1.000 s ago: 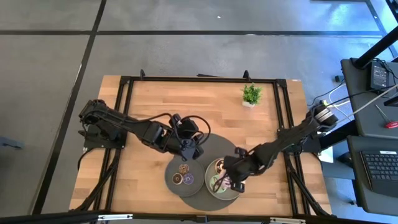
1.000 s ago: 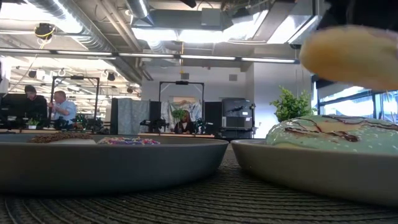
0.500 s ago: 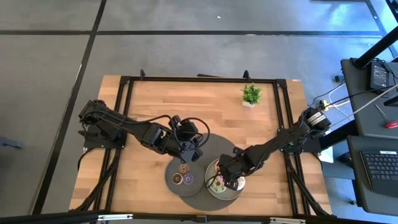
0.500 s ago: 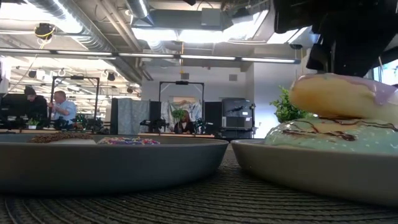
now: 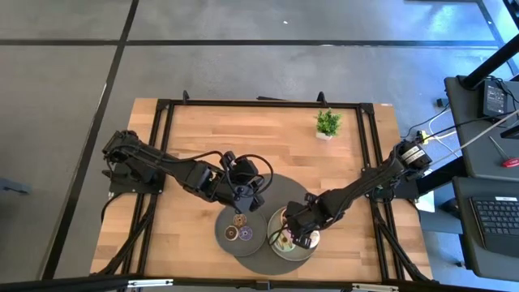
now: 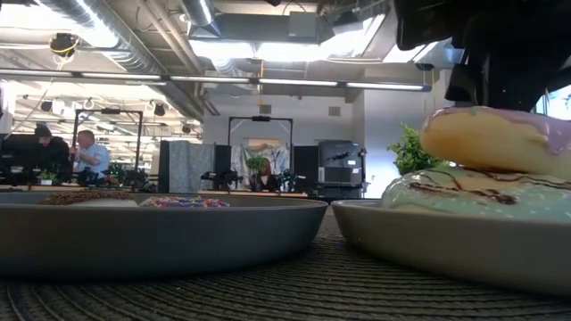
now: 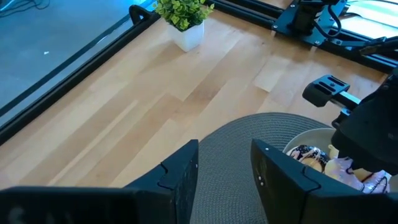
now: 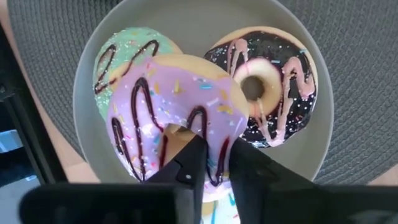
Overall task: Pick & Place donuts
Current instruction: Put the large purple donut on the gray plate, then return to Home Position
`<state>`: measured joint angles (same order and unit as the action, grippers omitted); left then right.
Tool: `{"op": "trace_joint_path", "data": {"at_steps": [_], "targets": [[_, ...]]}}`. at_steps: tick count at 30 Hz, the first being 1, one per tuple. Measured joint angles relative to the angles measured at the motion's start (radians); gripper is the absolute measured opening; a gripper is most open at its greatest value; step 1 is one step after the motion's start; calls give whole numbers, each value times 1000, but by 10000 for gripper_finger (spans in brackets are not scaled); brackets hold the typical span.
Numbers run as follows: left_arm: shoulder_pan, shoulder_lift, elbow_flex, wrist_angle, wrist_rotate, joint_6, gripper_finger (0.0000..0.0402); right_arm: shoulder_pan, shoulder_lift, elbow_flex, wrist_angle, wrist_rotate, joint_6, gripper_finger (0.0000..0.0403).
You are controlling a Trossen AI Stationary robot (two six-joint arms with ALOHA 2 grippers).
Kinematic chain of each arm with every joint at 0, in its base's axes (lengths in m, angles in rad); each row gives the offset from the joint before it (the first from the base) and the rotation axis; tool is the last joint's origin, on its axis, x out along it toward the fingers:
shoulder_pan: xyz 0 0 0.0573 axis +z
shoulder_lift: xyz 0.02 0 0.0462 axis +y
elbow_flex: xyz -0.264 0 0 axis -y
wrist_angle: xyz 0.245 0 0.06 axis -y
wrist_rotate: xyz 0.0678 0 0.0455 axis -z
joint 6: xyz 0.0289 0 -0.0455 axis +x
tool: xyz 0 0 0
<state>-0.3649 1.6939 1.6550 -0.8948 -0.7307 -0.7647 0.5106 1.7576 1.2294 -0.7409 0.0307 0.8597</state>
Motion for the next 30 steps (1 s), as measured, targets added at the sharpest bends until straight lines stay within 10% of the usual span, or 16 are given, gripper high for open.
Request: {"op": "trace_joint_path", "data": {"at_steps": [11, 30], "targets": [[0, 0, 0, 0, 0, 0, 144, 0, -4, 0, -15, -42, 42, 143], [-7, 0, 0, -201, -12, 49, 146, 0, -134, -2, -35, 29, 101, 154]]}}
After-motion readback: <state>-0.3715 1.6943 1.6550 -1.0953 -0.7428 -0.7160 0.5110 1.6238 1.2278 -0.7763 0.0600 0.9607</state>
